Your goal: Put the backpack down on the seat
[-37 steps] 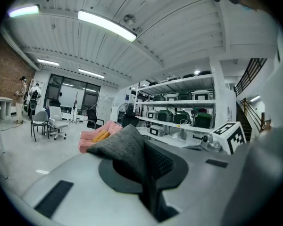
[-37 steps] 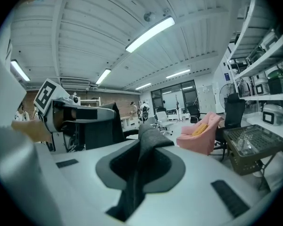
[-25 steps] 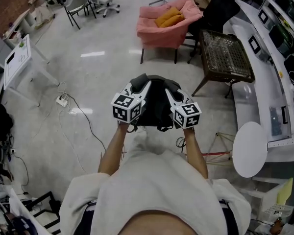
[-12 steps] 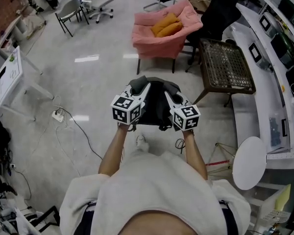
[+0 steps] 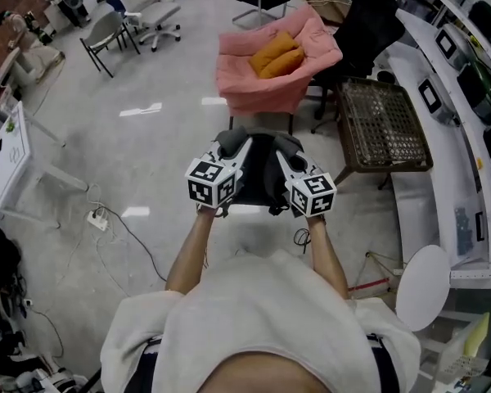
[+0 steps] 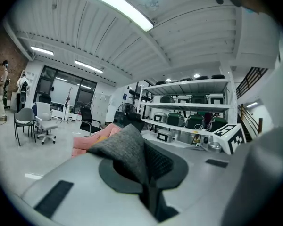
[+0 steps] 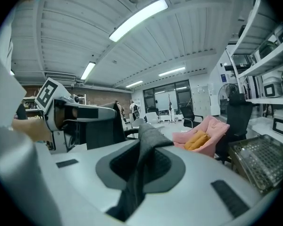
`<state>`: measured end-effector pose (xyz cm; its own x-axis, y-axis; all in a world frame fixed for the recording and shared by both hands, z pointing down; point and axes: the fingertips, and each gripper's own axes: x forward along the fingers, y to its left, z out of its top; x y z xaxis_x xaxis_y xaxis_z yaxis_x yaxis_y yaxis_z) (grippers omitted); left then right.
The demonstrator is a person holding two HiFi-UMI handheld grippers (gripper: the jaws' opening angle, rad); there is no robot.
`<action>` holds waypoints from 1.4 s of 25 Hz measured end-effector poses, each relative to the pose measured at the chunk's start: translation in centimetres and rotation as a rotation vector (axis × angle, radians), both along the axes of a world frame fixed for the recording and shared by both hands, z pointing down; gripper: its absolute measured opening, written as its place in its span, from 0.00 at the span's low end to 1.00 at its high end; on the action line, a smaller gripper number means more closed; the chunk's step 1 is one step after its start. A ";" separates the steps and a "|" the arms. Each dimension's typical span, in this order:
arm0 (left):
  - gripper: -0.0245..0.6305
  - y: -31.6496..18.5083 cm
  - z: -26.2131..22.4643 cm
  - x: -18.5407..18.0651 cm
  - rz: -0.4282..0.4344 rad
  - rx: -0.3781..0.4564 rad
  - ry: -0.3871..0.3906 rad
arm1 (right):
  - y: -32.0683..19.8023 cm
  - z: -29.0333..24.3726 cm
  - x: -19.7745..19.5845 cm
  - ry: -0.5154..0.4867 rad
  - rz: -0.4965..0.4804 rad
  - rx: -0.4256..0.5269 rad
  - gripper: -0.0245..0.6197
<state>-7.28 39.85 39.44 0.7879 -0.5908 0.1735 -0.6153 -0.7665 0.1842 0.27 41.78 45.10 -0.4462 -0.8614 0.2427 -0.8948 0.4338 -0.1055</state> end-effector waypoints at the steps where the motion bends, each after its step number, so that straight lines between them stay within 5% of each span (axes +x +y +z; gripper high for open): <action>1: 0.08 -1.1 0.0 -0.1 0.001 0.001 0.000 | -1.1 0.0 -0.1 0.003 0.000 0.003 0.08; 20: 0.08 -14.3 3.4 0.5 -0.017 -0.042 -0.036 | -14.0 3.0 0.2 0.003 -0.027 -0.038 0.08; 35: 0.08 -32.7 2.0 5.6 -0.100 -0.039 -0.033 | -32.5 1.5 5.3 -0.008 -0.108 -0.013 0.08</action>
<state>-1.71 7.13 41.42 0.7187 -0.6585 0.2231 -0.6947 -0.6935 0.1911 5.59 9.31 46.62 -0.5380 -0.8049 0.2502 -0.8421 0.5261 -0.1185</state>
